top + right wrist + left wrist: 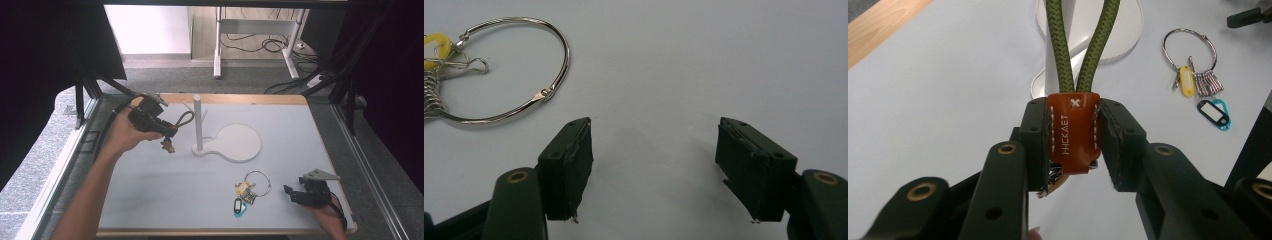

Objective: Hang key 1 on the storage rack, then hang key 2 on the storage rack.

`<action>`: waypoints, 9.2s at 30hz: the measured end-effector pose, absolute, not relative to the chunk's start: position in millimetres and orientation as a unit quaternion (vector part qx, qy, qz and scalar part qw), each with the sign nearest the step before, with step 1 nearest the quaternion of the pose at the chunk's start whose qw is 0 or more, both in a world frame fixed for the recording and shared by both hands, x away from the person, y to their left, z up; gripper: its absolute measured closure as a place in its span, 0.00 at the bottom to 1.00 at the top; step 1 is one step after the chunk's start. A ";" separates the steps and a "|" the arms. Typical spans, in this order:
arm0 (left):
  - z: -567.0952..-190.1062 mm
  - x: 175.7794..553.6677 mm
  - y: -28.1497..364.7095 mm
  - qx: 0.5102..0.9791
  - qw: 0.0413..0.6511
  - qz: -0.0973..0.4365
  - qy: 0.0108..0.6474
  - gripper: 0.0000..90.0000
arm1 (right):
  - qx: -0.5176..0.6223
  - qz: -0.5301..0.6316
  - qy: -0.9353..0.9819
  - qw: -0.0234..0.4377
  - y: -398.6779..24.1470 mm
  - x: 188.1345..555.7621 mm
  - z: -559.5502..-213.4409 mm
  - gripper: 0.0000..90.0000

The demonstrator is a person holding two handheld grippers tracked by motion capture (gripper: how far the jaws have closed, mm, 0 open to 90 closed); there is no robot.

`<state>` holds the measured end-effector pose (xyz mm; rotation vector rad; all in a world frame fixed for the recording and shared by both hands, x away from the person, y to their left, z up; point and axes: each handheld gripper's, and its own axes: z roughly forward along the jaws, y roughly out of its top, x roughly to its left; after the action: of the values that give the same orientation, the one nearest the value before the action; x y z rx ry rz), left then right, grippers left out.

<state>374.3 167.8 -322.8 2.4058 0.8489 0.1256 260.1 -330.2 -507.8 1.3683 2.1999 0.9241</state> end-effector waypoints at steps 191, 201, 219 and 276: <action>-461.1 260.0 174.7 0.889 0.322 0.028 0.324 0.41 | 0.352 0.101 0.927 0.085 -220.8 351.1 -476.5 0.77; -459.3 260.1 181.6 0.884 0.328 0.031 0.331 0.41 | 0.368 0.086 0.923 0.076 -216.2 356.7 -478.6 0.85; -461.0 260.6 180.9 0.886 0.324 0.029 0.331 0.41 | 0.401 0.086 0.911 0.033 -218.0 366.6 -479.1 0.95; -461.6 260.7 182.4 0.885 0.324 0.031 0.333 0.40 | 0.322 0.164 0.930 -0.068 -208.6 327.3 -397.1 0.97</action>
<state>260.7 182.4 -461.6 2.3213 0.8744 0.0811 327.3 -208.6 -397.1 1.0591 3.0554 0.5394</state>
